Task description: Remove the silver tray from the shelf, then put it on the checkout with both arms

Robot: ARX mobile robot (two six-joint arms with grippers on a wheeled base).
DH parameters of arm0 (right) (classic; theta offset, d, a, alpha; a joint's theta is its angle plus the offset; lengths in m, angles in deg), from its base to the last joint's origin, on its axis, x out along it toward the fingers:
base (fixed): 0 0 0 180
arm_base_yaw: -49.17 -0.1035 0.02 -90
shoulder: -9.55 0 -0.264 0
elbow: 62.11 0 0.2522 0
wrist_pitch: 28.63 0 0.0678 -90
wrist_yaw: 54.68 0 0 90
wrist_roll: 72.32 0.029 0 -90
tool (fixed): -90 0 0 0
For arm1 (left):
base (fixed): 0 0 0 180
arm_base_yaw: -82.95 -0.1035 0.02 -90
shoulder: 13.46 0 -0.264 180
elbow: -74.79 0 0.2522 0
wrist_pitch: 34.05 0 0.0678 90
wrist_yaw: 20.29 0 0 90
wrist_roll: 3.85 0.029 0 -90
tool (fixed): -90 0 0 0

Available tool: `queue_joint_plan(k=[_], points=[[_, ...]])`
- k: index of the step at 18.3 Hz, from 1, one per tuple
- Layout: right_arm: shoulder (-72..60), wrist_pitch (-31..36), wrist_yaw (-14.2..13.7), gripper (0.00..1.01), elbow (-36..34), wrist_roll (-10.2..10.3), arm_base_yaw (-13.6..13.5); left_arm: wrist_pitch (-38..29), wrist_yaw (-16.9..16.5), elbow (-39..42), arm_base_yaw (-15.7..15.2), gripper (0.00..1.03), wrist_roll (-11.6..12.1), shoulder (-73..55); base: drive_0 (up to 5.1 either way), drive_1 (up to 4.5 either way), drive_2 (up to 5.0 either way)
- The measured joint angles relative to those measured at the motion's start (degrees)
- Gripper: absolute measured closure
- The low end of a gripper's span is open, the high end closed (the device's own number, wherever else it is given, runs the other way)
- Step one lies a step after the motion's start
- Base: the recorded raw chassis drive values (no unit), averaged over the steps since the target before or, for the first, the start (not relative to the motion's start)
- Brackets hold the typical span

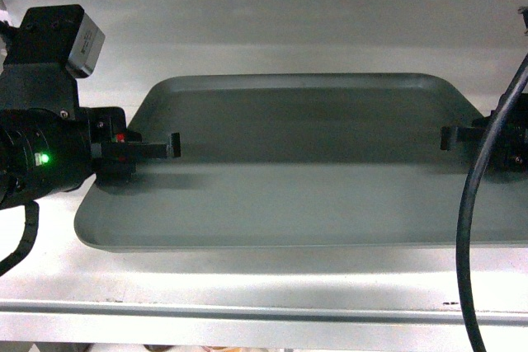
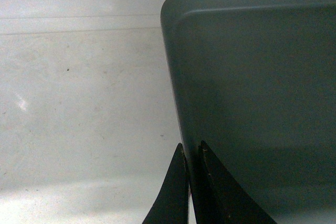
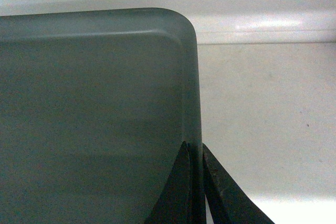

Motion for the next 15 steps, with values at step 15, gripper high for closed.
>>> queue_joint_plan(k=[15], points=[[0.31, -6.49, -0.28, 0.98, 0.76, 0.04, 0.02, 3.10, 0.42, -0.55, 0.52, 1.00, 0.44, 0.07, 0.0, 0.00, 0.0]])
